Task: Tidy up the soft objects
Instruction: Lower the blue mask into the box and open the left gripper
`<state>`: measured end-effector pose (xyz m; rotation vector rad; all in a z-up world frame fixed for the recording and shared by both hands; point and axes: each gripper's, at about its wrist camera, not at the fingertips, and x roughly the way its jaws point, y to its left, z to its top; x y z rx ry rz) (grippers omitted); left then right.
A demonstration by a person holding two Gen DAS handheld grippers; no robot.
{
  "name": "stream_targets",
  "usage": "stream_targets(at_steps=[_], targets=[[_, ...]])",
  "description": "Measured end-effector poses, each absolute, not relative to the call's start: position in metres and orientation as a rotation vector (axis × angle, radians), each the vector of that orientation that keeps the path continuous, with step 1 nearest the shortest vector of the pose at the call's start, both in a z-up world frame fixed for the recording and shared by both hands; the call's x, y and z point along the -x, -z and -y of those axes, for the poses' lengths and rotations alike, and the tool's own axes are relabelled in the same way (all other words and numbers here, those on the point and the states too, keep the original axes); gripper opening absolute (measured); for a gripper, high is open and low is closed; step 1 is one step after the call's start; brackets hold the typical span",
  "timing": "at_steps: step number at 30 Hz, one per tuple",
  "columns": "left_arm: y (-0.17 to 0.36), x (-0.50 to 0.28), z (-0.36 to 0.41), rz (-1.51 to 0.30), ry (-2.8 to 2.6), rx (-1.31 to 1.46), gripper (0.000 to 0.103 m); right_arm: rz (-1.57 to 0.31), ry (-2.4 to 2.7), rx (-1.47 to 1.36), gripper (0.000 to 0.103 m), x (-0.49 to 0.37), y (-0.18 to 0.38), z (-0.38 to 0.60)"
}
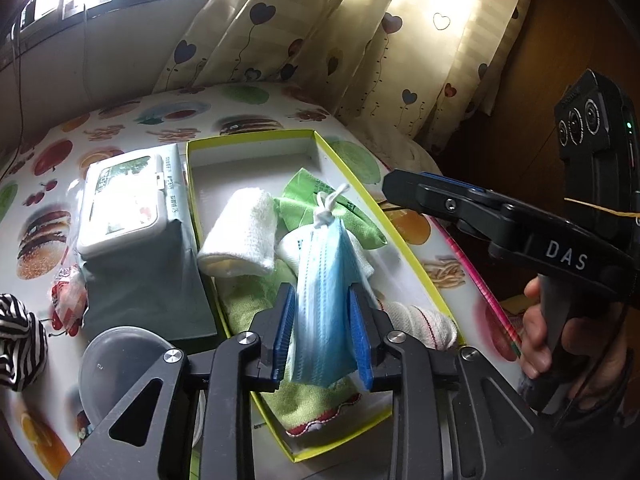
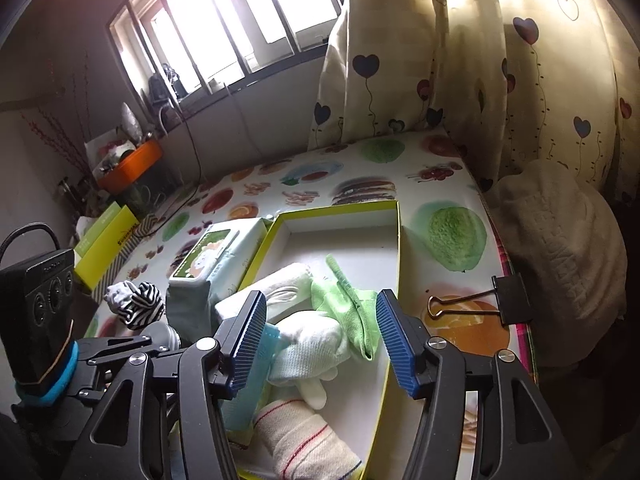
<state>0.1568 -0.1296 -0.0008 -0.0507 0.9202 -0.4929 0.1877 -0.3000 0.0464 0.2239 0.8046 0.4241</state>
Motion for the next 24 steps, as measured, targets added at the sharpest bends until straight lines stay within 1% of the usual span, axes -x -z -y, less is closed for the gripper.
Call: stream_targets(at_steps=[12, 24], targets=[[-0.016, -0.139, 0.115, -0.876, 0.48, 0.096, 0.029, -0.796, -0.406, -0.229, 0.058, -0.16, -0.059, 0.297], [-0.034, -0.112, 0.092, -0.817, 0.492, 0.15, 0.029, -0.8, -0.402, -0.134, 0.058, -0.125, -0.074, 0.267]])
